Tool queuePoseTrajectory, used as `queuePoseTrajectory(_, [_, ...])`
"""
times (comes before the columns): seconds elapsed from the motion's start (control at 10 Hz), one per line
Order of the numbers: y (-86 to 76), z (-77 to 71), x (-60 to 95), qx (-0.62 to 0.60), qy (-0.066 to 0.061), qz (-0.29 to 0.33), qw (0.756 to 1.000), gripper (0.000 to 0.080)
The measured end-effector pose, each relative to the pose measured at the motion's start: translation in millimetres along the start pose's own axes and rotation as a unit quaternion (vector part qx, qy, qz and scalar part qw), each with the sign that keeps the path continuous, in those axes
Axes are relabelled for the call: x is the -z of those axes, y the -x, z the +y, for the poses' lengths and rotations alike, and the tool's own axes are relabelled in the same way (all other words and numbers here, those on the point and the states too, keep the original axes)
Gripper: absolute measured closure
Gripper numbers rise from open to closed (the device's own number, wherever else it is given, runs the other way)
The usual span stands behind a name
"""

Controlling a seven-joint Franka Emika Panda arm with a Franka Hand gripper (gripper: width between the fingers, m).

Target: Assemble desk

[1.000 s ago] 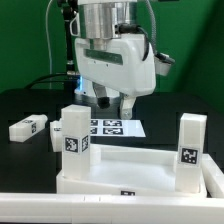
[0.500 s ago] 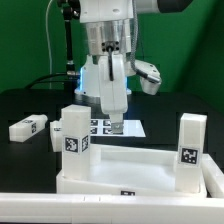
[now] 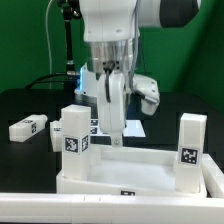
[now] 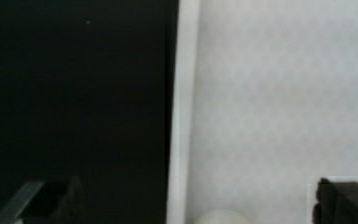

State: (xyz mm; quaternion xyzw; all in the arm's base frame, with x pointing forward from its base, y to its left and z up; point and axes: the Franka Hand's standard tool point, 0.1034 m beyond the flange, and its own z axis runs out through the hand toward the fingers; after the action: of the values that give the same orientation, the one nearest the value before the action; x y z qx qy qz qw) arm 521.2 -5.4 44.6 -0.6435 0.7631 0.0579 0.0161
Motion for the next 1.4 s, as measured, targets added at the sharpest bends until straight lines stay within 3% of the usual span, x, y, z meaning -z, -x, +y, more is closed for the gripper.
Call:
queuePoseTrajectory(0.4, [1.3, 3.4, -28.6, 0.001, 0.019, 0.012, 1.000, 0.0150])
queuePoseTrajectory(0.6, [0.0, 5.0, -32.9, 0.006, 0.023, 0.014, 1.000, 0.0150])
queuePoseTrajectory(0.7, [-1.0, 4.8, -32.7, 0.011, 0.022, 0.014, 1.000, 0.0264])
queuePoseTrajectory(0.8, [-1.1, 4.8, -32.7, 0.012, 0.022, 0.014, 1.000, 0.0264])
queuePoseTrajectory(1.0, [-0.6, 4.9, -32.8, 0.012, 0.022, 0.015, 1.000, 0.0582])
queuePoseTrajectory(1.1, [-0.9, 4.6, -32.6, 0.012, 0.022, 0.015, 1.000, 0.0582])
queuePoseTrajectory(1.2, [-2.3, 2.6, -31.7, 0.012, 0.017, 0.016, 1.000, 0.0721])
queuePoseTrajectory(1.4, [-1.9, 2.5, -31.7, 0.013, 0.017, 0.016, 1.000, 0.0721])
